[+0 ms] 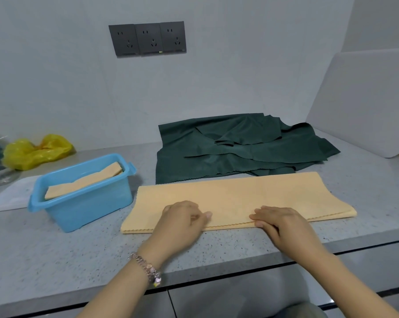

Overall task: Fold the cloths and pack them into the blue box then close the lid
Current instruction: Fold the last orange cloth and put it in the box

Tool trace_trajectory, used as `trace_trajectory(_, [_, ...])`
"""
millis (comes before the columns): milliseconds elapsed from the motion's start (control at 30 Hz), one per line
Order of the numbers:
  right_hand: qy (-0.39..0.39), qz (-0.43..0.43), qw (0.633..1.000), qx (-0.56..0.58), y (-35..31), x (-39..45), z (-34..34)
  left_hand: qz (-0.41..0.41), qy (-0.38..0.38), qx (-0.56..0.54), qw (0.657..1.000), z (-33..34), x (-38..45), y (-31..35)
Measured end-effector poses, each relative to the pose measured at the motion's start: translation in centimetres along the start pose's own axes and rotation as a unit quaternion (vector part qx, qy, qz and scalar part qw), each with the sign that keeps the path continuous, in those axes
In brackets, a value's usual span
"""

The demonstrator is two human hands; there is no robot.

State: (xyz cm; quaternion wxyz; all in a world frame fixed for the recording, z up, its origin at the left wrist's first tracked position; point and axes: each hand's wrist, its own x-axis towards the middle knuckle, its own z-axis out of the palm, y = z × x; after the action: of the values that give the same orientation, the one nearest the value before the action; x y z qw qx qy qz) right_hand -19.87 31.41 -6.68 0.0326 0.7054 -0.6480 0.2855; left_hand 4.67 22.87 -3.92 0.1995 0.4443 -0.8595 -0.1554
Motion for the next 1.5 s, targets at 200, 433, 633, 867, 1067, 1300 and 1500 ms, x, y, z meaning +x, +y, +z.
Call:
trace_trajectory(200, [0.035, 0.001, 0.999, -0.021, -0.1, -0.1, 0.2, 0.020, 0.003, 0.069, 0.997, 1.6, 6.2, 3.3])
trace_trajectory(433, [0.001, 0.017, 1.000, -0.008, 0.4, 0.0, 0.2, -0.059, -0.127, 0.170, 0.975, 5.9, 8.6, 2.2])
trace_trajectory(633, [-0.003, 0.024, 0.999, 0.022, 2.4, -0.2, -0.8, -0.051, -0.121, 0.181, 0.975, 6.1, 8.7, 1.8])
trace_trajectory(867, [-0.002, 0.073, 0.997, 0.031, 6.1, -1.2, -3.6, -0.051, -0.117, 0.181, 0.975, 6.1, 8.6, 1.5])
trace_trajectory(1067, [0.071, 0.023, 0.994, -0.079, 6.3, -2.3, -4.6, -0.051, -0.110, 0.177, 0.977, 6.1, 8.7, 1.8])
trace_trajectory(1300, [-0.027, 0.092, 0.983, -0.156, 4.1, -1.6, -5.1, -0.050, -0.120, 0.182, 0.975, 6.0, 8.5, 2.1])
trace_trajectory(1500, [-0.087, 0.091, 0.991, -0.047, 0.1, 5.4, -0.5, -0.040, -0.121, 0.173, 0.977, 6.8, 7.1, 3.5])
